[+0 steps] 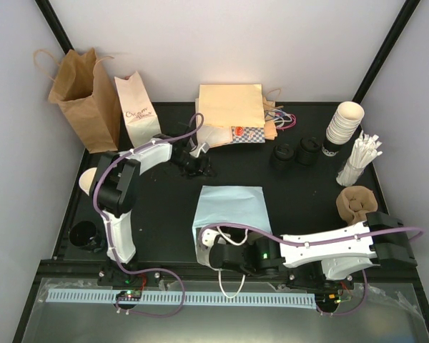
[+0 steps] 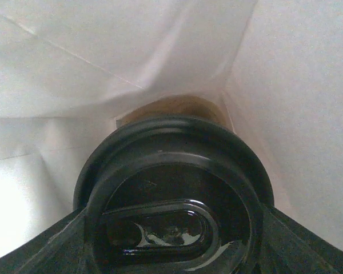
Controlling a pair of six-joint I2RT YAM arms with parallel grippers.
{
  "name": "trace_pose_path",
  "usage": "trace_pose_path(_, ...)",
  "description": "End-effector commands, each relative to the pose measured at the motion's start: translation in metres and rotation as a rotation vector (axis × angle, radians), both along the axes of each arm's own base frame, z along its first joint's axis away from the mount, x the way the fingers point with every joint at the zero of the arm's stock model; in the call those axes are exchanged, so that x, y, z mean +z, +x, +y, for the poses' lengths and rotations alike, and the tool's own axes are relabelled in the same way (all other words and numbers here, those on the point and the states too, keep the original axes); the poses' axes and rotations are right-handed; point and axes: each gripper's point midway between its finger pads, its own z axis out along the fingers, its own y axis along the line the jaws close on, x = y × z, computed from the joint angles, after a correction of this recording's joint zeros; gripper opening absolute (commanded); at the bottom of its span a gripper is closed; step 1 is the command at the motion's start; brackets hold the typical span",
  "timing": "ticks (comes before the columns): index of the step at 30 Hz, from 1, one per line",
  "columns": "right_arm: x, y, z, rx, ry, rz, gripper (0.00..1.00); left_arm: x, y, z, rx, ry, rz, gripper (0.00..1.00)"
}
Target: Pack the takeout coffee
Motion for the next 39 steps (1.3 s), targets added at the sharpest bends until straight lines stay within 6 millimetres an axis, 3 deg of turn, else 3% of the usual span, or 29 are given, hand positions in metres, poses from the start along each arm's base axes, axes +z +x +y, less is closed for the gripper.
trace_pose_path(1, 0.006, 0.005, 0.006, -0.006, -0.006, -0.02, 0.47, 0.01, -0.002, -0.01, -0.039, -0.071, -0.005, 0.56)
trace_pose_path(15, -0.01, 0.017, 0.008, -0.051, -0.136, -0.079, 0.47, 0.011, -0.015, -0.015, -0.054, -0.14, 0.031, 0.41)
trace_pose_path(28, 0.004, 0.021, -0.001, -0.07, -0.087, -0.08, 0.47, 0.014, -0.011, -0.018, -0.023, -0.187, 0.038, 0.36)
trace_pose_path(30, 0.007, 0.022, -0.003, -0.073, -0.071, -0.073, 0.47, 0.016, -0.008, -0.018, -0.011, -0.196, 0.031, 0.37)
trace_pose_path(36, 0.008, 0.026, -0.005, -0.072, -0.057, -0.07, 0.47, 0.015, 0.002, -0.027, 0.003, -0.249, 0.04, 0.66)
trace_pose_path(39, 0.01, 0.027, -0.004, -0.072, -0.051, -0.066, 0.47, 0.009, 0.007, -0.03, 0.008, -0.261, 0.054, 0.68)
